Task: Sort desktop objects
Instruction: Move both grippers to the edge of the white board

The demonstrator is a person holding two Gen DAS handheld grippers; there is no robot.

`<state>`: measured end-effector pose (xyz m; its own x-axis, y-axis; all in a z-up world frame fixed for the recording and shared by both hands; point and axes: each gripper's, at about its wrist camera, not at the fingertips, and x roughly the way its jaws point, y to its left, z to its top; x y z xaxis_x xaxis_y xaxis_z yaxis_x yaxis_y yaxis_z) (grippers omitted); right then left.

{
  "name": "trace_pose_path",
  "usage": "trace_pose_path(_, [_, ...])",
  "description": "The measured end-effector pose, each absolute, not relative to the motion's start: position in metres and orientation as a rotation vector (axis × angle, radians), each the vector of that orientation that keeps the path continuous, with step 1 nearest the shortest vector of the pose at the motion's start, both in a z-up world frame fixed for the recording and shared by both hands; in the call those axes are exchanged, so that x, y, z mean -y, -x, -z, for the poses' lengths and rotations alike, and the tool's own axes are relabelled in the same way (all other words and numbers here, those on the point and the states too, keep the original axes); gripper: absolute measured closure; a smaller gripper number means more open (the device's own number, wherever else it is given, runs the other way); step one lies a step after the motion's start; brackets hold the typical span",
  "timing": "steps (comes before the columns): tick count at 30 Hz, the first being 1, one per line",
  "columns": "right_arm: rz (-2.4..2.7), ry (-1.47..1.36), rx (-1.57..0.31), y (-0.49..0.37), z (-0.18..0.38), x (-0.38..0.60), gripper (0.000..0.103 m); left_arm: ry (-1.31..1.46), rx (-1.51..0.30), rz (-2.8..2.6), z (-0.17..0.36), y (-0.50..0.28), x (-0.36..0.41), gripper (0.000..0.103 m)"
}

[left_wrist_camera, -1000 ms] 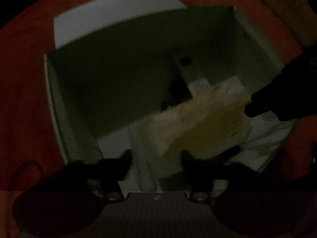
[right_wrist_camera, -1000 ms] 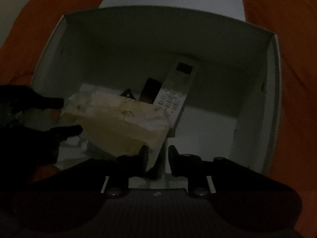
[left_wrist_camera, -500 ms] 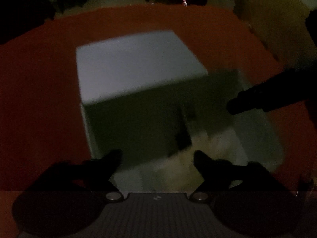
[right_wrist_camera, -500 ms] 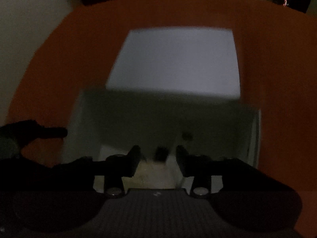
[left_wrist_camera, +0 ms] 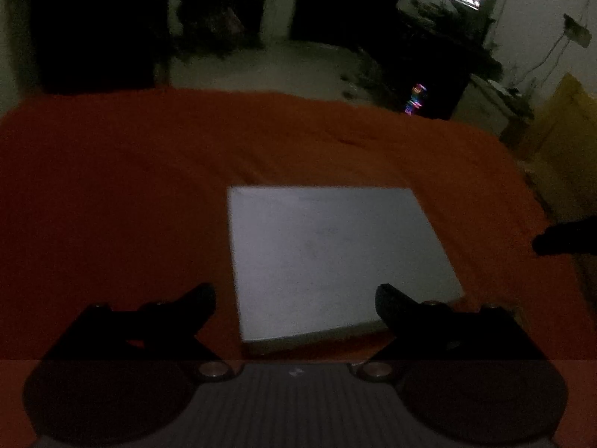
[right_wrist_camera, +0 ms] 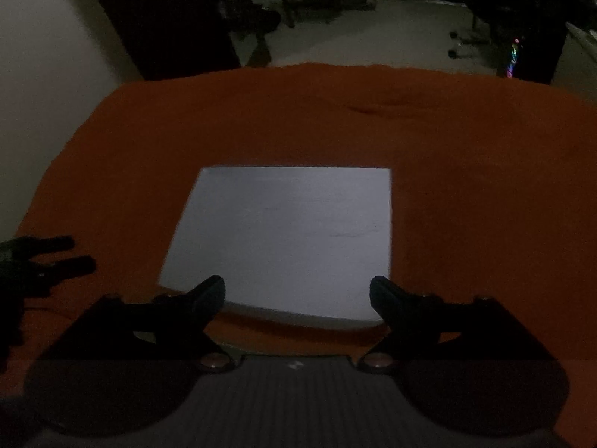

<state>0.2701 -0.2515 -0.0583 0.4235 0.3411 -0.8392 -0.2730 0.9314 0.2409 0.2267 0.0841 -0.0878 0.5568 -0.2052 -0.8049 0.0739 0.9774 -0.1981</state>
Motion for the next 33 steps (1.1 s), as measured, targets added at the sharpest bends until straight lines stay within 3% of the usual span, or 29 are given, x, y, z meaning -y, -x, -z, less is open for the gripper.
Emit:
trace_pose_path(2, [-0.376,-0.085,-1.089,-0.283,0.065,0.257,0.013,0.191,-1.001,0.166,0.100,-0.241,-0.092,0.009])
trace_pose_path(5, [-0.351,-0.105,-1.091,-0.302,0.074,0.266,0.007,0.215,-1.019,0.152,0.117,-0.261,-0.100,0.000])
trace_pose_path(13, [-0.280,-0.160,-1.142,-0.368,0.103,0.280,0.001,0.164,-1.059,0.113,0.155,-0.320,-0.099,0.000])
trace_pose_path(19, [-0.291,-0.131,-1.171,-0.408,0.143,0.272,0.000,0.115,-1.202,0.172,0.192,-0.351,-0.093,0.000])
trace_pose_path(33, [-0.290,-0.099,-1.228,-0.435,0.209,0.270,0.000,0.011,-1.180,0.048,0.219,-0.369,-0.084,0.000])
